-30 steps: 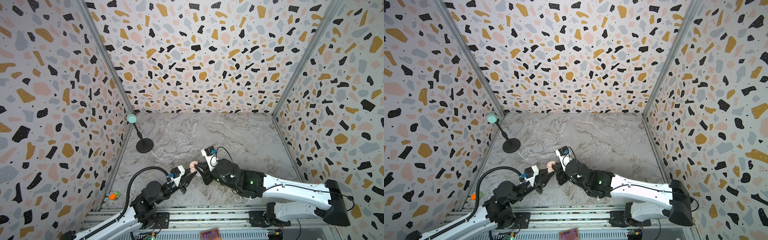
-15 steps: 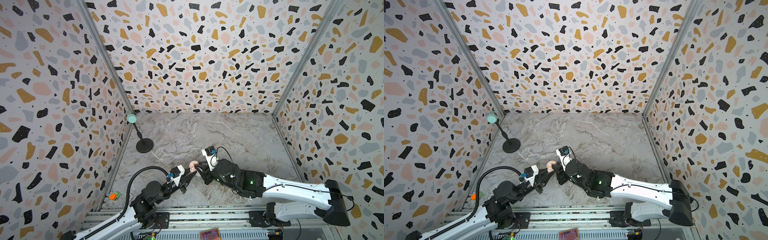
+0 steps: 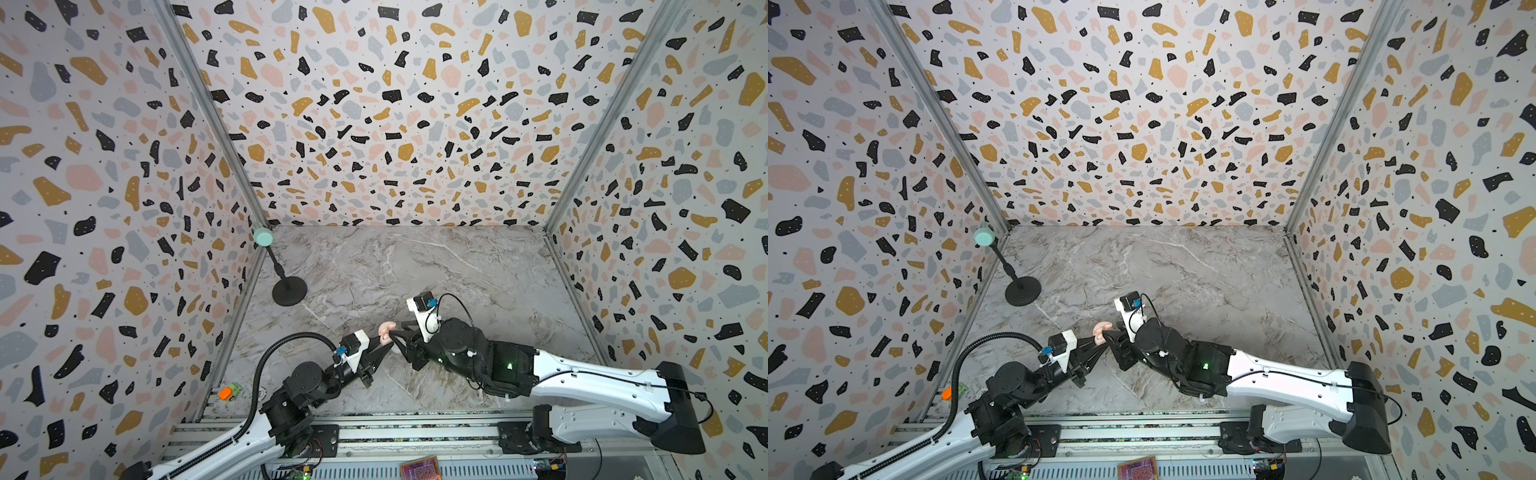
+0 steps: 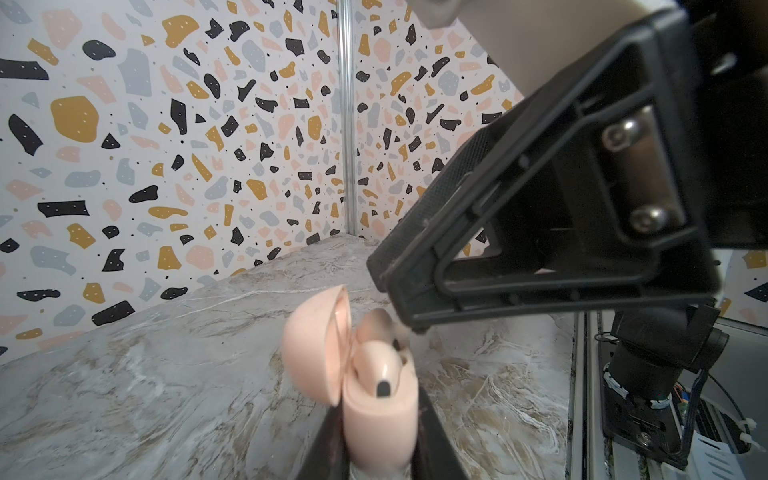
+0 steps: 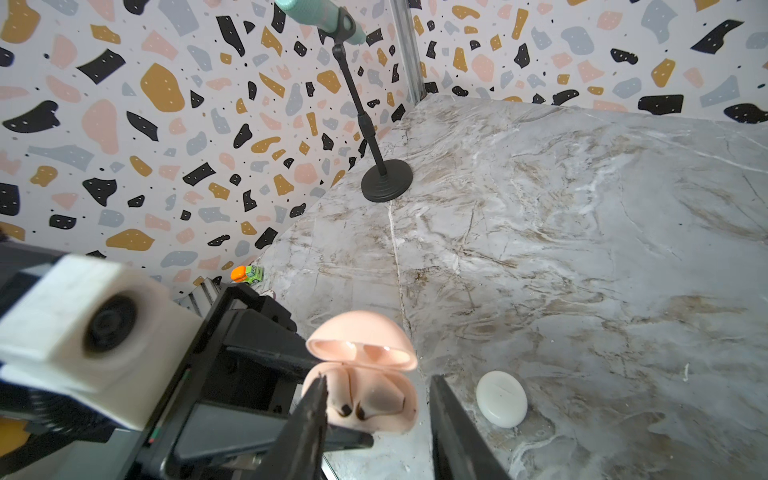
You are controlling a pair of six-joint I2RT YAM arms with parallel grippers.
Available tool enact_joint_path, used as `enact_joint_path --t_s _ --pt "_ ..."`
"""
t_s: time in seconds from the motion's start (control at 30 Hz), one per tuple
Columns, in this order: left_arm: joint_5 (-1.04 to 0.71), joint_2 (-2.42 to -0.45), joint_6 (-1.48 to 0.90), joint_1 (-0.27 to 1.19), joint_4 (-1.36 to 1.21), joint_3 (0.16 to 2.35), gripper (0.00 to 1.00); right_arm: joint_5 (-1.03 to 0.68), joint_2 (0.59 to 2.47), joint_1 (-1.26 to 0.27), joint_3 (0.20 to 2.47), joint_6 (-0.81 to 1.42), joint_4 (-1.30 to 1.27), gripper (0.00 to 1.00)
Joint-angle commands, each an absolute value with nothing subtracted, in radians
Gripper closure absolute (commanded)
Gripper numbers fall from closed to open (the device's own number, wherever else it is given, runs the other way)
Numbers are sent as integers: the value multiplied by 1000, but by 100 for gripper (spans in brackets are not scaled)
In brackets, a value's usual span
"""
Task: Insert the wireless bluetooth earbuds into the charging case
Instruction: 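Lower the earbud into the empty slot of the case and open the right gripper, then push the open lid of the pink case shut with the right gripper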
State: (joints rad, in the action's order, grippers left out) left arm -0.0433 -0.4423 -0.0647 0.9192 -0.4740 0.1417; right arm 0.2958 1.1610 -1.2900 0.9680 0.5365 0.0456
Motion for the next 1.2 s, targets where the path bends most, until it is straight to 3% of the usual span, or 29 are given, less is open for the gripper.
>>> enact_joint_path --t_s 0.0,0.17,0.4,0.57,0.9,1.17 --pt "-51 -434 -55 920 -534 161 100 290 1121 -1295 1005 534 54 55" --pt "-61 -434 -48 920 -534 160 100 291 1099 -1295 1005 535 58 47" --pt "-83 -428 -37 920 -535 158 100 289 1058 -1281 975 543 40 15" --pt "-122 -436 -41 920 -544 158 100 204 1024 -1235 932 571 -3 1" --pt "-199 -441 -95 918 -570 160 100 -184 935 -1047 759 669 -221 1" --pt "-273 -475 -131 918 -587 169 100 -333 969 -1025 717 686 -315 1"
